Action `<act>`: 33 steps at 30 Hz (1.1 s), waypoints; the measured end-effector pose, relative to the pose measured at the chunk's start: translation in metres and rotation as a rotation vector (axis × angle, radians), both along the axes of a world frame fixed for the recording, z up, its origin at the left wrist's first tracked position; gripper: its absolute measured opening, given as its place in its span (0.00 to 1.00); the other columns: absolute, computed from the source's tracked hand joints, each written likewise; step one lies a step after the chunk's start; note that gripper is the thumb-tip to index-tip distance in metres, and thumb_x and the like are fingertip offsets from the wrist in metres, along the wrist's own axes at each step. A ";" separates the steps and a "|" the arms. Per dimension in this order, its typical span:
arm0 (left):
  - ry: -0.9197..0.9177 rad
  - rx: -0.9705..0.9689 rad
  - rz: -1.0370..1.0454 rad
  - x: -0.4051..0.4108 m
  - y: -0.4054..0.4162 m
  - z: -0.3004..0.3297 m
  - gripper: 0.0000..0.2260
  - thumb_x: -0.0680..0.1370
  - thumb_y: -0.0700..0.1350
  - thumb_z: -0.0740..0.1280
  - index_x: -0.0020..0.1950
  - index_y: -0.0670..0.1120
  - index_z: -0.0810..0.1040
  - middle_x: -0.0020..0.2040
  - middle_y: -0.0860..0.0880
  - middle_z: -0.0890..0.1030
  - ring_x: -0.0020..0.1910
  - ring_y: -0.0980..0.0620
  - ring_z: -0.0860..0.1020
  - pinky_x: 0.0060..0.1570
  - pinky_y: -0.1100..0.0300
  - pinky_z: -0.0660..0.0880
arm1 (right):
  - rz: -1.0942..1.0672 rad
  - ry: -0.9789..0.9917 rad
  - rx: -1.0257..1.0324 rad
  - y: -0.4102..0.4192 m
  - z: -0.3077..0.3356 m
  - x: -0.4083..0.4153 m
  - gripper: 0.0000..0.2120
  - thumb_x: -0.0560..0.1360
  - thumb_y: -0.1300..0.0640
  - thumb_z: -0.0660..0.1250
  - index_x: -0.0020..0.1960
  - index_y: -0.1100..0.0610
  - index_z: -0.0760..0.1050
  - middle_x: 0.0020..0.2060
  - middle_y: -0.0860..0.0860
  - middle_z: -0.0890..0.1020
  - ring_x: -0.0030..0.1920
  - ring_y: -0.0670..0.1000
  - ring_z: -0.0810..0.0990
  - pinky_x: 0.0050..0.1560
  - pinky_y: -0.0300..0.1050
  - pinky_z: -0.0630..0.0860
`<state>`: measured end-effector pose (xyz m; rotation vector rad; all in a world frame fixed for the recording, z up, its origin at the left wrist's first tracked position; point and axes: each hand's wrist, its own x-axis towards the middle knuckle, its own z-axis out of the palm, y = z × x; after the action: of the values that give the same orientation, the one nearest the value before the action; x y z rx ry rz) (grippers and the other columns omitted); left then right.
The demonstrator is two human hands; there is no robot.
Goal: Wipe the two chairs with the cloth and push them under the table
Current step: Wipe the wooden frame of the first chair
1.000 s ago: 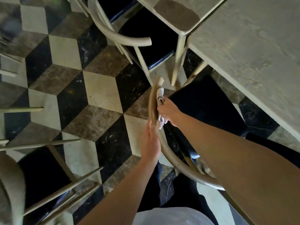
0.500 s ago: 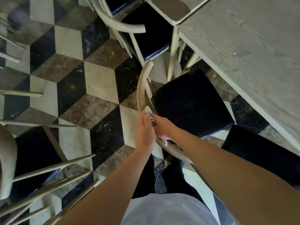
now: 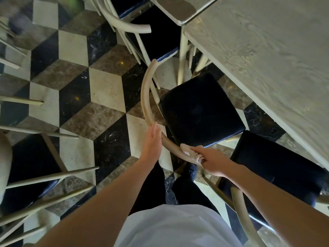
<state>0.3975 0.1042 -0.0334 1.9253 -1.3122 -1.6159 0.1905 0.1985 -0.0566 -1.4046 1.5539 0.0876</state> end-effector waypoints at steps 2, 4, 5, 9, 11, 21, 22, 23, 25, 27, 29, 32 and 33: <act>-0.004 0.007 -0.014 0.002 0.001 0.000 0.24 0.84 0.58 0.50 0.80 0.53 0.59 0.79 0.52 0.61 0.78 0.54 0.58 0.75 0.52 0.56 | -0.035 -0.061 -0.044 0.019 0.001 -0.014 0.32 0.78 0.67 0.57 0.74 0.38 0.64 0.52 0.47 0.81 0.45 0.45 0.79 0.42 0.39 0.76; 0.002 -0.012 -0.018 0.002 0.002 0.000 0.25 0.83 0.57 0.52 0.80 0.53 0.60 0.79 0.53 0.62 0.77 0.55 0.60 0.72 0.56 0.57 | -0.096 -0.168 -0.069 0.035 -0.001 -0.020 0.30 0.77 0.70 0.55 0.72 0.44 0.66 0.45 0.46 0.79 0.41 0.43 0.76 0.41 0.38 0.71; 0.005 -0.024 -0.017 0.001 0.004 0.001 0.25 0.83 0.58 0.52 0.80 0.53 0.60 0.78 0.54 0.63 0.76 0.56 0.60 0.70 0.58 0.57 | -0.105 -0.191 -0.087 0.042 -0.001 -0.021 0.28 0.77 0.70 0.54 0.72 0.48 0.66 0.44 0.43 0.78 0.41 0.43 0.74 0.42 0.38 0.70; 0.025 -0.020 0.020 -0.002 0.006 0.002 0.25 0.83 0.58 0.52 0.80 0.54 0.59 0.79 0.55 0.62 0.76 0.56 0.60 0.73 0.56 0.57 | 0.078 0.090 -0.222 0.070 -0.019 -0.005 0.36 0.83 0.58 0.58 0.82 0.53 0.39 0.80 0.44 0.47 0.80 0.47 0.47 0.77 0.41 0.54; 0.056 -0.006 0.070 0.001 0.004 0.003 0.25 0.83 0.58 0.51 0.80 0.54 0.59 0.78 0.54 0.64 0.76 0.55 0.61 0.76 0.50 0.58 | 0.219 0.223 -0.329 0.074 -0.023 0.014 0.39 0.81 0.59 0.59 0.81 0.54 0.36 0.80 0.51 0.39 0.80 0.53 0.36 0.80 0.51 0.46; 0.169 0.183 0.420 0.040 -0.030 -0.014 0.24 0.83 0.62 0.55 0.76 0.55 0.65 0.61 0.58 0.72 0.69 0.47 0.70 0.71 0.42 0.66 | 0.426 0.236 -0.626 0.023 -0.055 0.095 0.42 0.73 0.54 0.72 0.81 0.55 0.55 0.80 0.54 0.56 0.81 0.58 0.48 0.78 0.62 0.48; 0.174 0.200 0.438 0.041 -0.035 -0.016 0.23 0.83 0.61 0.55 0.76 0.55 0.65 0.59 0.58 0.72 0.67 0.47 0.72 0.70 0.42 0.67 | 0.432 0.239 -0.631 0.012 -0.056 0.099 0.42 0.73 0.53 0.73 0.81 0.55 0.55 0.81 0.53 0.55 0.81 0.57 0.47 0.78 0.61 0.47; 0.176 0.213 0.447 0.041 -0.040 -0.017 0.22 0.82 0.61 0.55 0.74 0.56 0.66 0.58 0.58 0.73 0.65 0.47 0.73 0.68 0.42 0.69 | 0.436 0.237 -0.648 0.001 -0.056 0.102 0.42 0.74 0.54 0.72 0.81 0.56 0.55 0.81 0.53 0.54 0.81 0.57 0.46 0.78 0.60 0.46; 0.169 0.232 0.474 0.047 -0.053 -0.024 0.16 0.81 0.62 0.56 0.64 0.58 0.72 0.54 0.59 0.75 0.59 0.49 0.76 0.64 0.43 0.73 | 0.447 0.217 -0.684 -0.028 -0.057 0.111 0.39 0.74 0.56 0.71 0.80 0.57 0.56 0.81 0.53 0.56 0.81 0.57 0.46 0.79 0.59 0.47; 0.185 0.228 0.443 0.050 -0.066 -0.027 0.11 0.79 0.64 0.56 0.54 0.62 0.74 0.50 0.60 0.78 0.56 0.53 0.77 0.62 0.45 0.75 | 0.468 0.213 -0.738 -0.057 -0.053 0.117 0.36 0.74 0.58 0.69 0.79 0.59 0.61 0.79 0.55 0.60 0.80 0.58 0.50 0.78 0.59 0.50; 0.246 0.250 0.409 0.052 -0.081 -0.027 0.14 0.78 0.65 0.57 0.51 0.60 0.76 0.46 0.60 0.82 0.55 0.54 0.79 0.60 0.48 0.75 | 0.504 0.225 -0.761 -0.088 -0.048 0.123 0.32 0.74 0.60 0.63 0.78 0.60 0.64 0.79 0.55 0.62 0.80 0.57 0.51 0.78 0.60 0.53; 0.344 0.326 0.423 0.055 -0.106 -0.022 0.16 0.76 0.67 0.59 0.46 0.58 0.80 0.41 0.57 0.83 0.43 0.57 0.82 0.42 0.56 0.74 | 0.559 0.251 -0.696 -0.140 -0.041 0.133 0.29 0.78 0.57 0.56 0.79 0.56 0.60 0.80 0.52 0.57 0.80 0.55 0.45 0.79 0.60 0.48; 0.371 0.340 0.444 0.057 -0.115 -0.021 0.15 0.77 0.66 0.59 0.47 0.59 0.79 0.40 0.57 0.82 0.40 0.57 0.82 0.37 0.58 0.73 | 0.558 0.248 -0.671 -0.159 -0.039 0.135 0.28 0.79 0.55 0.56 0.79 0.55 0.61 0.80 0.51 0.57 0.81 0.54 0.45 0.79 0.61 0.47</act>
<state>0.4545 -0.0106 -0.0543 1.7973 -0.4498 -1.9099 0.3257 0.0398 -0.0956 -2.4168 1.3965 0.0800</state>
